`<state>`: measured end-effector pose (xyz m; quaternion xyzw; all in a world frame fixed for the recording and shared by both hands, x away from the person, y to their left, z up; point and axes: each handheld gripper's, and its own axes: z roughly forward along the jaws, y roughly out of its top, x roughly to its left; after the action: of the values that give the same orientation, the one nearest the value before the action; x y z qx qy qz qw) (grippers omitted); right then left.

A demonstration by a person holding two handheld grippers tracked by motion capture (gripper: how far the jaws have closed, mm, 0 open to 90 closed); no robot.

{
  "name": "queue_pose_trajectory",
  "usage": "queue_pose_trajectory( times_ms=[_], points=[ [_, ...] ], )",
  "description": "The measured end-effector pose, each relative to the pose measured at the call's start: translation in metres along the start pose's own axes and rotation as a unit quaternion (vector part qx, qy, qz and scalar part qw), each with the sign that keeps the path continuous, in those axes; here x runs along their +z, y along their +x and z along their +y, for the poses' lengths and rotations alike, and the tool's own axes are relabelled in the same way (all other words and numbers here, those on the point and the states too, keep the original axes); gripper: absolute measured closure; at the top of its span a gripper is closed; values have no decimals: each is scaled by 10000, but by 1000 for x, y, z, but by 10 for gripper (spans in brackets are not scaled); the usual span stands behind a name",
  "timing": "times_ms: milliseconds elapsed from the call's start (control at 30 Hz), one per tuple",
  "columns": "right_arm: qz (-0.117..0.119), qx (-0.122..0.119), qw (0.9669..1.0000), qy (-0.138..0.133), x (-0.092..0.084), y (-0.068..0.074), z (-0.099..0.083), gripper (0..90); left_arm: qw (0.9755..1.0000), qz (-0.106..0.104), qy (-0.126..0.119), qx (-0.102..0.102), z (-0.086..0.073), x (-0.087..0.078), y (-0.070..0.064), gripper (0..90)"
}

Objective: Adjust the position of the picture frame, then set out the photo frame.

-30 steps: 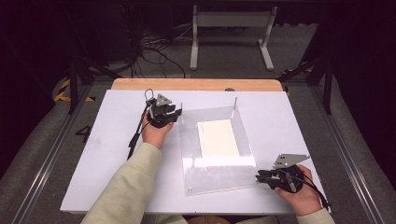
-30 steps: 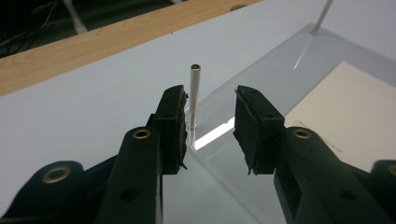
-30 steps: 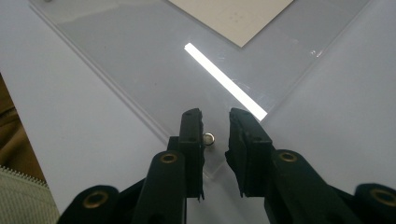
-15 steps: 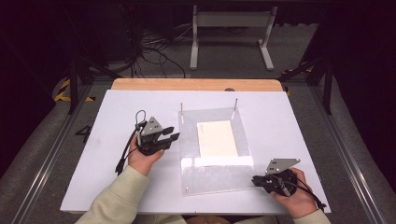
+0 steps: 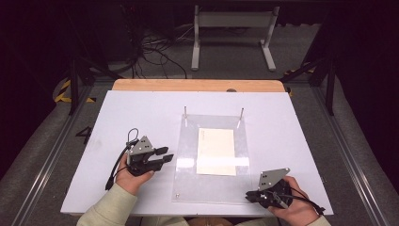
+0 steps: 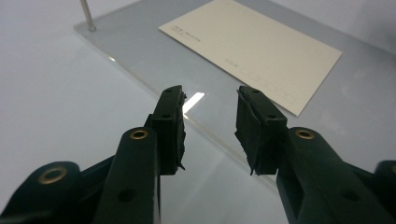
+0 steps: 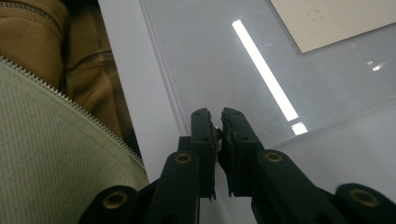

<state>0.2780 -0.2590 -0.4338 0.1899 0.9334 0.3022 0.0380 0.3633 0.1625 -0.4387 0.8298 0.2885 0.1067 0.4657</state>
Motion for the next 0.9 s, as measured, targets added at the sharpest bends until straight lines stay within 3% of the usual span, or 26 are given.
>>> queue_pose_trajectory(
  times_ms=[100,167,333,367,433,600,800,900],
  points=[
    [24,19,10000,-25,0,0,-1,825,10000,-65,57,8,-3,-1,-1,621],
    [48,70,9999,-54,0,-2,-1,816,9997,-112,131,148,-5,-1,-6,618],
    [-87,163,9979,-618,-11,-3,2,775,9994,-203,206,212,-8,-3,-11,599],
    [-87,163,9979,-618,-11,-3,2,775,9993,-250,201,206,-8,-3,-12,599],
    [-277,228,9951,-922,-18,-5,3,776,9991,-291,228,224,-9,-3,-14,575],
    [-444,384,9902,-1269,-25,-12,3,778,9990,-299,208,274,-9,-5,-16,554],
    [-594,597,9849,-1511,-27,-23,5,766,9991,-307,151,238,-11,-8,-14,539],
    [-662,650,9838,-1534,-28,-29,9,747,9991,-281,175,283,-13,-8,-12,531]
  ],
)
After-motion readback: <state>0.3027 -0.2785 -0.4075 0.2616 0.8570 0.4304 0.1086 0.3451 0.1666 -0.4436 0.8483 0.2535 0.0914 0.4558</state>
